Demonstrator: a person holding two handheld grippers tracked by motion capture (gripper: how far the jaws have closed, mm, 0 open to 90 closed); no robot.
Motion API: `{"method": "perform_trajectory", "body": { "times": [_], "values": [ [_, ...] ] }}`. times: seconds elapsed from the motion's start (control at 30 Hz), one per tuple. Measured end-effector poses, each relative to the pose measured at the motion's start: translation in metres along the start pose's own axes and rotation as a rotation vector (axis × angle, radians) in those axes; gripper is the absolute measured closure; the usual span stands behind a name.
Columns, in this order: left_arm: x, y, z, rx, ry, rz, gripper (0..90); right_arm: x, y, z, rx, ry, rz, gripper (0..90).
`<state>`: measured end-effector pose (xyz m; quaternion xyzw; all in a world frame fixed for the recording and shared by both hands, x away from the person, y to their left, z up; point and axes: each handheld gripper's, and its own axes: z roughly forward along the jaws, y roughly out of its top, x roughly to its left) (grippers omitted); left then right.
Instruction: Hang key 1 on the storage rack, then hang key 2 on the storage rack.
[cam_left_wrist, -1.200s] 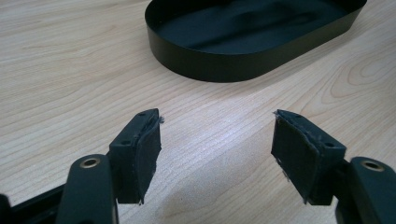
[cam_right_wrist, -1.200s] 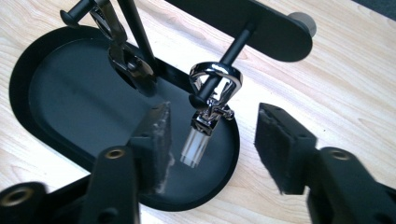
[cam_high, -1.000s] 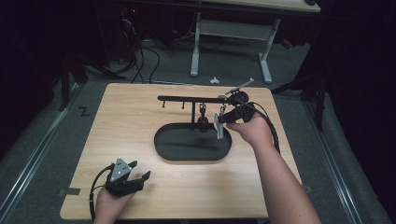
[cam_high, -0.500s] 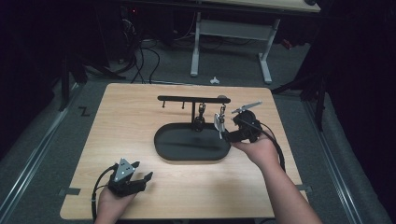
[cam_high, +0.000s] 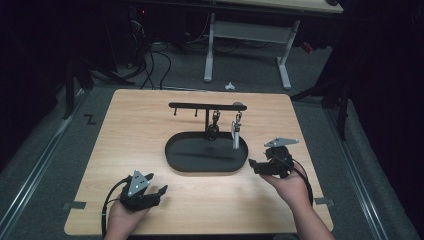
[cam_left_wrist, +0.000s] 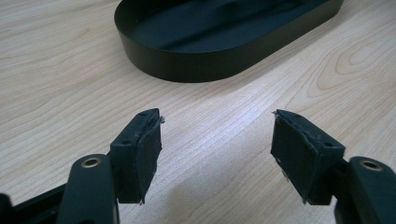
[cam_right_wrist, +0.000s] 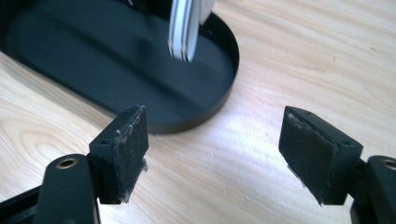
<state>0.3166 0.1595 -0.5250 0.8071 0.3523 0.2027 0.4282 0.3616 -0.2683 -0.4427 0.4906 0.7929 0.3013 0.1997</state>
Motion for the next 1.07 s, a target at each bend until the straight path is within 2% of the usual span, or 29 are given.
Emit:
{"method": "perform_trajectory", "body": {
  "times": [0.03, 0.07, 0.13, 0.2, 0.33, 0.43, 0.53, 0.57, 0.63, 0.7, 0.83, 0.97, 1.07],
  "values": [
    [0.000, 0.000, 0.001, 0.006, 0.001, 0.004, 33.6, -0.002, -0.011, 0.001, -0.019, 0.009, 0.011, 23.8],
    [-0.001, 0.001, 0.001, 0.006, 0.004, 0.007, 33.6, -0.002, -0.011, 0.001, -0.019, 0.009, 0.011, 23.8],
    [-0.001, 0.002, 0.002, 0.005, 0.007, 0.008, 33.6, -0.005, -0.023, 0.003, -0.041, 0.012, 0.022, 23.8],
    [-0.003, 0.002, 0.002, -0.003, 0.010, 0.015, 33.6, -0.008, -0.036, 0.005, -0.065, 0.009, 0.024, 23.6],
    [-0.007, 0.001, -0.002, -0.034, 0.001, 0.029, 34.1, -0.014, -0.063, 0.010, -0.109, 0.015, 0.058, 20.3],
    [-0.008, 0.002, -0.005, -0.049, 0.005, 0.019, 34.1, -0.015, -0.083, 0.011, -0.134, 0.017, 0.065, 20.0],
    [-0.010, 0.003, -0.006, -0.060, -0.003, -0.005, 34.0, -0.010, -0.106, 0.004, -0.202, -0.027, 0.058, 20.3],
    [-0.010, 0.003, -0.005, -0.059, -0.006, -0.008, 33.9, -0.009, -0.110, 0.002, -0.214, -0.022, 0.064, 20.4],
    [-0.013, 0.003, -0.003, -0.047, -0.001, 0.004, 33.7, -0.007, -0.113, -0.002, -0.211, -0.032, 0.058, 19.5],
    [-0.016, 0.004, -0.002, -0.045, 0.004, 0.016, 33.5, -0.005, -0.110, -0.003, -0.231, -0.042, 0.049, 18.2],
    [-0.021, 0.007, -0.007, -0.072, 0.006, 0.026, 33.2, 0.002, -0.109, -0.001, -0.234, -0.030, 0.041, 18.2],
    [-0.020, 0.006, -0.010, -0.070, 0.006, 0.036, 32.9, 0.004, -0.109, -0.001, -0.235, -0.027, 0.038, 18.4],
    [-0.016, 0.005, -0.015, -0.074, 0.013, 0.036, 33.0, 0.006, -0.106, -0.001, -0.241, -0.047, 0.029, 18.5]
  ]
}}
